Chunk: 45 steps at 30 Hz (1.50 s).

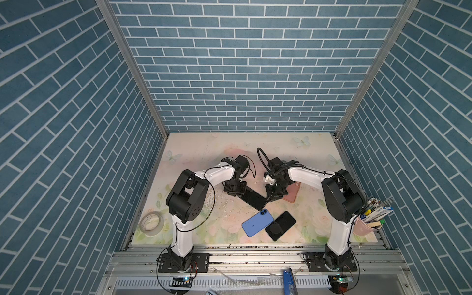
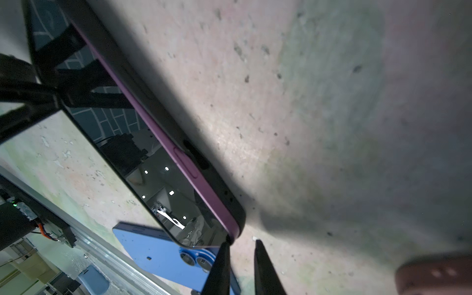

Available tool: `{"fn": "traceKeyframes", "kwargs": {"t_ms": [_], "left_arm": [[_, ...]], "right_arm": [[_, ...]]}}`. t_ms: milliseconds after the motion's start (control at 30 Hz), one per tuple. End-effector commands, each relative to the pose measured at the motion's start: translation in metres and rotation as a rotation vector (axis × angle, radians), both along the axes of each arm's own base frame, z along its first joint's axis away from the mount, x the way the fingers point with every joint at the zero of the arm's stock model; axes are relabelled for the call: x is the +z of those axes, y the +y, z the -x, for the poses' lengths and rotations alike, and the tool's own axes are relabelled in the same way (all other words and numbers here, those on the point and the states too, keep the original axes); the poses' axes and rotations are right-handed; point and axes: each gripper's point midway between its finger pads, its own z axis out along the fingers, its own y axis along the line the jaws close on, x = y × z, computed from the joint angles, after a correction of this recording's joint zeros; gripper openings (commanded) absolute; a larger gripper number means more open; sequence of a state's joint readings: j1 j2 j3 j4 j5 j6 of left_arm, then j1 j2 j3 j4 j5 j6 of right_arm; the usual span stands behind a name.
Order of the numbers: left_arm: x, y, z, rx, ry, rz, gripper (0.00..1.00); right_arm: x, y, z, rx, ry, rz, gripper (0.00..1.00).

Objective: Put the phone into the phone case

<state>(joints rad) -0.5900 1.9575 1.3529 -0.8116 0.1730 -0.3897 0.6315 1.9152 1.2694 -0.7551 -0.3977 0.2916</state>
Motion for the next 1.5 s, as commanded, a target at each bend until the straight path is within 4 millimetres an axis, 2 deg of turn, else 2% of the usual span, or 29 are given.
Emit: {"fn": "traceKeyframes", "kwargs": {"t_ms": [0, 200, 567, 800, 967, 1333, 1467], "left_arm": [[-0.015, 0.004, 0.009, 0.000, 0.040, -0.040, 0.31], [-0.015, 0.005, 0.011, 0.004, 0.040, -0.040, 0.31], [-0.019, 0.003, 0.013, 0.015, 0.049, -0.026, 0.30], [-0.021, 0.001, 0.013, 0.015, 0.052, -0.015, 0.31], [-0.023, -0.001, 0.012, 0.011, 0.057, -0.011, 0.30], [-0.027, -0.004, 0.012, 0.009, 0.069, 0.003, 0.30], [-0.028, -0.004, 0.013, 0.011, 0.070, 0.004, 0.30]], "right_arm": [[-0.006, 0.002, -0.004, -0.021, -0.033, 0.006, 0.19], [-0.007, 0.005, -0.004, -0.021, -0.027, -0.002, 0.18], [-0.018, 0.004, 0.017, 0.057, 0.014, 0.074, 0.12], [-0.037, 0.005, 0.035, 0.105, 0.065, 0.133, 0.12], [-0.047, 0.007, 0.043, 0.121, 0.078, 0.156, 0.07], [-0.074, 0.013, 0.067, 0.119, 0.148, 0.141, 0.03], [-0.079, 0.016, 0.069, 0.117, 0.154, 0.134, 0.03]]}}
